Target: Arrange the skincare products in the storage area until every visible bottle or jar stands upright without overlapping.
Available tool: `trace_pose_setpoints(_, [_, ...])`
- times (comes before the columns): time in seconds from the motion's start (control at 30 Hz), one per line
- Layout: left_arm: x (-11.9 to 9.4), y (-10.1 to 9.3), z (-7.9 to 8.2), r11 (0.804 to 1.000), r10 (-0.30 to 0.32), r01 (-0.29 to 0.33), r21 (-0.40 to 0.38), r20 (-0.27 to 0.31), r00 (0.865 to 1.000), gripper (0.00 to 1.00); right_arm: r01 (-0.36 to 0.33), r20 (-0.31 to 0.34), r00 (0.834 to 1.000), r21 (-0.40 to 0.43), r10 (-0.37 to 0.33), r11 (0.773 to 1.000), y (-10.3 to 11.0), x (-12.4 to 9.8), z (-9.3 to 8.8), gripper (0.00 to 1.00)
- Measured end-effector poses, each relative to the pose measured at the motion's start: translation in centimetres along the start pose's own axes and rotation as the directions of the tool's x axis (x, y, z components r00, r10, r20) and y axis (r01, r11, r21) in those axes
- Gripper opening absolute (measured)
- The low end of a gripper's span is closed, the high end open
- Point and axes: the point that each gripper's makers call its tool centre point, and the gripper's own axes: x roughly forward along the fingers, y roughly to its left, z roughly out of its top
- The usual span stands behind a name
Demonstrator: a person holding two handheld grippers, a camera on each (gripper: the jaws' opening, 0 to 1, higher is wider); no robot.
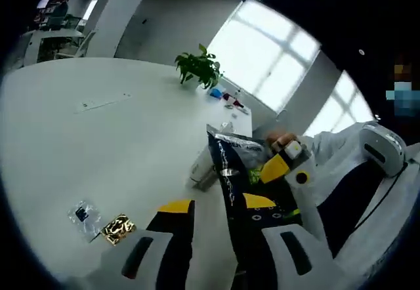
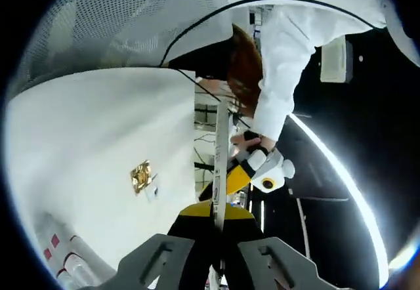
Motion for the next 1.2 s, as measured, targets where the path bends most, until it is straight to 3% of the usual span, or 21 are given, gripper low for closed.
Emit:
trace_pose_setpoints(0.1, [0.2,-1.8,0.1,0.995,-0.092,0.093,-0.03,0.025,0.995,0.27,-0.001,0.03,1.0,-0.047,0.003,0.999,-0.5,0.0,0.5,0.0])
trace_pose_setpoints(0.17, [0.5,-3.3,-0.4,0.983,-0.168,0.168,-0.068,0.008,0.986,0.3,0.009,0.046,0.999,-0.093,-0.005,0.996,-1.0,0.1,0.7,0.0])
trace_pose_setpoints(0.23, [1.0,-3.7,-1.0,0.982,-0.18,0.178,-0.059,-0.021,0.984,0.3,0.029,0.058,0.998,-0.101,-0.023,0.994,-1.8,0.2,0.6,0.0])
trace_pose_setpoints(0.27, [1.1,-3.8,-1.3,0.982,-0.184,0.182,-0.057,-0.031,0.983,0.29,0.009,0.07,0.998,-0.119,-0.001,0.993,-1.6,0.3,0.6,0.0])
trace_pose_setpoints(0.3, [1.2,-4.2,-1.2,0.975,-0.207,0.205,-0.091,-0.018,0.978,0.27,0.017,0.081,0.997,-0.158,-0.004,0.987,-1.6,0.3,0.7,0.0])
trace_pose_setpoints(0.4, [1.5,-4.7,-1.0,0.967,-0.236,0.235,-0.101,0.008,0.972,0.11,-0.01,0.08,0.997,-0.166,0.023,0.986,-0.7,0.5,0.1,0.0])
trace_pose_setpoints(0.6, [2.0,-3.8,-1.4,0.975,-0.167,0.169,-0.145,0.025,0.986,0.0,-0.049,0.095,0.992,-0.275,0.078,0.96,1.3,0.7,-0.5,0.0])
trace_pose_setpoints(0.63, [2.1,-3.6,-1.6,0.979,-0.15,0.152,-0.137,0.027,0.988,0.0,-0.033,0.102,0.993,-0.276,0.063,0.961,1.4,0.8,-0.8,0.0])
trace_pose_setpoints(0.7, [2.3,-3.2,-1.6,0.976,-0.096,0.101,-0.195,0.038,0.995,0.0,-0.04,0.092,0.993,-0.285,0.068,0.958,1.9,1.0,-1.4,0.0])
trace_pose_setpoints(0.8, [2.5,-3.3,-1.4,0.985,-0.055,0.066,-0.162,0.069,0.996,0.0,-0.045,0.066,0.996,-0.295,0.068,0.954,2.2,1.1,-2.3,0.0])
trace_pose_setpoints(0.87, [2.4,-3.7,-1.2,0.982,-0.047,0.062,-0.178,0.088,0.995,0.0,-0.062,0.047,0.996,-0.302,0.08,0.951,2.2,0.9,-2.6,0.04])
trace_pose_setpoints(1.03, [1.3,-3.8,0.3,0.992,0.01,0.013,-0.122,0.183,0.983,0.0,-0.073,0.0,0.997,-0.273,0.076,0.959,2.1,0.3,-4.1,0.16])
trace_pose_setpoints(1.2, [0.1,-4.9,1.2,0.997,0.033,-0.012,-0.079,0.265,0.964,0.0,-0.091,-0.067,0.995,-0.23,0.077,0.969,1.1,-0.6,-5.3,0.19])
